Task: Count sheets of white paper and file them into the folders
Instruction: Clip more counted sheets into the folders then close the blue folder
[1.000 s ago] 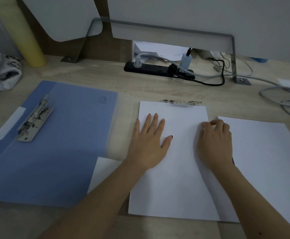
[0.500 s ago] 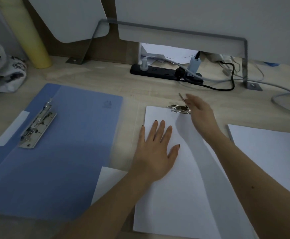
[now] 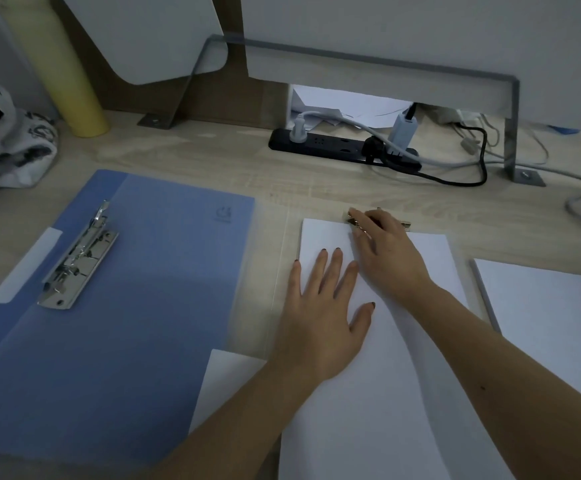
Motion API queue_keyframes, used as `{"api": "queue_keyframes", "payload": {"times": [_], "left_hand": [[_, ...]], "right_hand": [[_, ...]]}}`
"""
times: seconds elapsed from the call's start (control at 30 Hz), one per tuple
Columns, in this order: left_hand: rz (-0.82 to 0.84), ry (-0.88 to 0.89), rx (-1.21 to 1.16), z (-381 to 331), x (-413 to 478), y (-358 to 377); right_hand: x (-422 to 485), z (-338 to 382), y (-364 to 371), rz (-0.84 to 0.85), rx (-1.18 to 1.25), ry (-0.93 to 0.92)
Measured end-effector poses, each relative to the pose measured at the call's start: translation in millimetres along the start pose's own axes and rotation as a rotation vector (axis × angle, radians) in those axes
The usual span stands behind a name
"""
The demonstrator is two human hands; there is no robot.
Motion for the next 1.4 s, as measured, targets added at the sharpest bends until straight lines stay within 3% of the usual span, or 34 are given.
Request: {"api": "queue_keyframes", "payload": {"times": [0.17,0.5,0.63,0.7,0.8,0.87,1.0,1.1,1.3,1.4], "left_hand": [[-0.011,0.013,0.003,1.9,0.5,0.8],[0.110,-0.038,0.020,1.2,1.0,0.7],[0.103,0.007,0.013,-5.7,2.5,-5.8],[0.166,0.016,0.042,-13.2,4.3,-6.4],[0.109,0.131,0.130,-54.9,5.1,-16.7],[0.202,0.298,0.017,-93.4,-0.8,-0.7],[0.352,0.461,-0.071,-162.6,-13.3,22.1],[0.416,0.473,0.016,-178.4,-18.1,41.5],[0.505,0.422,0.124,-178.8,-20.2,54.5],[0.457,0.432,0.118,-173.8,-20.0,56.0]], "right_hand": [[-3.4,0.9,5.8,0.023,-0.081,-0.043],[-11.5,0.0,-2.2,0.112,0.016,0.026],[-33.5,-35.3,-36.2,0.138,0.166,0.204],[-55.0,-67.8,-57.6,0.150,0.170,0.290],[-98.8,-125.8,-86.4,0.150,0.121,0.456],[-127.8,-167.9,-98.3,0.159,0.065,0.597],[-172.5,-230.0,-111.4,0.160,-0.019,0.817],[-188.8,-251.5,-121.5,0.149,-0.107,0.872],[-194.5,-275.8,-121.9,0.220,-0.025,0.977],[-190.4,-282.2,-118.6,0.226,0.025,1.023]]}}
Point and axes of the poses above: each hand's wrist, its own x-axis towards the middle knuckle, its own y-axis out of the palm, z = x × y, the point moved 5 cm from there along x, towards the middle knuckle, and after that the axes turned 14 degrees about -x, right-handed, at the moved point
